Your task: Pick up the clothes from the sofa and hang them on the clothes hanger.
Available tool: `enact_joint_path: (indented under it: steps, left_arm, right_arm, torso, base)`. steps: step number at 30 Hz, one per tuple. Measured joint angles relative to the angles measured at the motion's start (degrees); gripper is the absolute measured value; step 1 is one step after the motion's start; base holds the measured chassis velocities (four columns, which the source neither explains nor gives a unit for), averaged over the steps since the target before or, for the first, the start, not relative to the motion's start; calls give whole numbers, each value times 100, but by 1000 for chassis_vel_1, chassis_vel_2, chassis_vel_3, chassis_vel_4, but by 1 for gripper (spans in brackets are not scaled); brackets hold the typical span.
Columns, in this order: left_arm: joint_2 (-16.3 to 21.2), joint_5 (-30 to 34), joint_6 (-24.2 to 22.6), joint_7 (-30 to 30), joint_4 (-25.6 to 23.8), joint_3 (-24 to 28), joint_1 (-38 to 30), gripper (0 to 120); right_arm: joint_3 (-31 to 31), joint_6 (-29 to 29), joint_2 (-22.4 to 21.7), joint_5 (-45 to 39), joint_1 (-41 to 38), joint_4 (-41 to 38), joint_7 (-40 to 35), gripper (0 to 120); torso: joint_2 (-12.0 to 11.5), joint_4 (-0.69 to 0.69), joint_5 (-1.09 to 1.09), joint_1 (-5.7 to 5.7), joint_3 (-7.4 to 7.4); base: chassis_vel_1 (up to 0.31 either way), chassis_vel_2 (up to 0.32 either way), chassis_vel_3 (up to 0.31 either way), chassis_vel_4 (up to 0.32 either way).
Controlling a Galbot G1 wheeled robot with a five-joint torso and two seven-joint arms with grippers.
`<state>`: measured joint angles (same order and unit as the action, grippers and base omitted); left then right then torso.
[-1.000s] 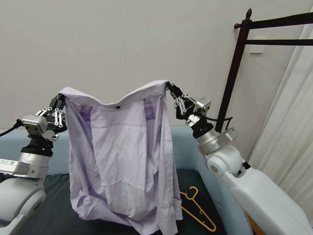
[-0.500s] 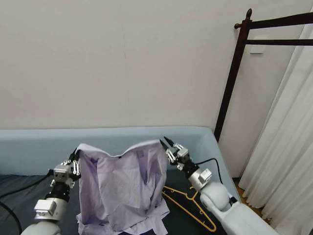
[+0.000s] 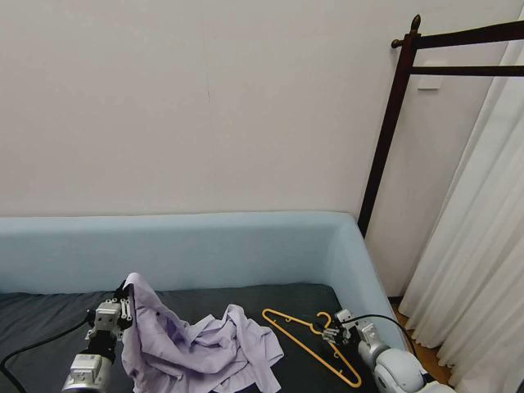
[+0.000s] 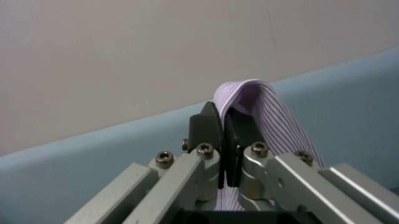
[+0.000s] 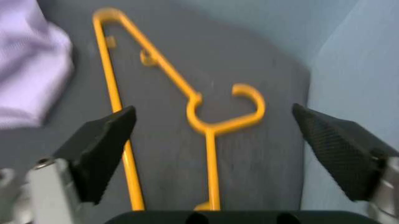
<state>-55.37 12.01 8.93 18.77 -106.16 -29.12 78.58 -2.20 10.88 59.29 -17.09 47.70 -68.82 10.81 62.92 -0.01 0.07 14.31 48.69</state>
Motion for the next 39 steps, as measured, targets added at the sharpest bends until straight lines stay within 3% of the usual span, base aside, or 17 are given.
enact_joint_path:
  steps: [2,6,13,22,28,39]
  left_arm:
    - [-18,-1,22,2,-47,-20,0,0]
    - [-28,11,41,25,-121,-67,14,0]
    - [-55,22,79,66,-247,-127,66,0]
    - [-77,26,85,74,-289,-123,58,0]
    - [-73,30,85,76,-289,-104,31,0]
    - [-55,64,83,76,-317,-91,5,0]
  right_arm:
    - [-83,-146,261,255,-129,562,188,100]
    - [-215,-342,545,610,-321,1230,382,90]
    - [-457,-477,890,920,-612,2081,576,62]
    - [-697,-532,1042,1281,-715,2497,715,33]
    - [-752,-537,1032,1517,-674,2508,840,8]
    - [-860,-780,992,1858,-566,2391,762,4]
  torso:
    - [0,0,0,0,0]
    - [0,0,-1,0,0]
    - [0,-1,-1,0,0]
    - [0,-1,-1,0,0]
    - [0,-1,-1,0,0]
    - [0,-1,2,0,1]
  base:
    - [0,0,0,0]
    - [0,0,0,0]
    - [0,0,0,0]
    - [0,0,0,0]
    - [0,0,0,0]
    - [0,0,0,0]
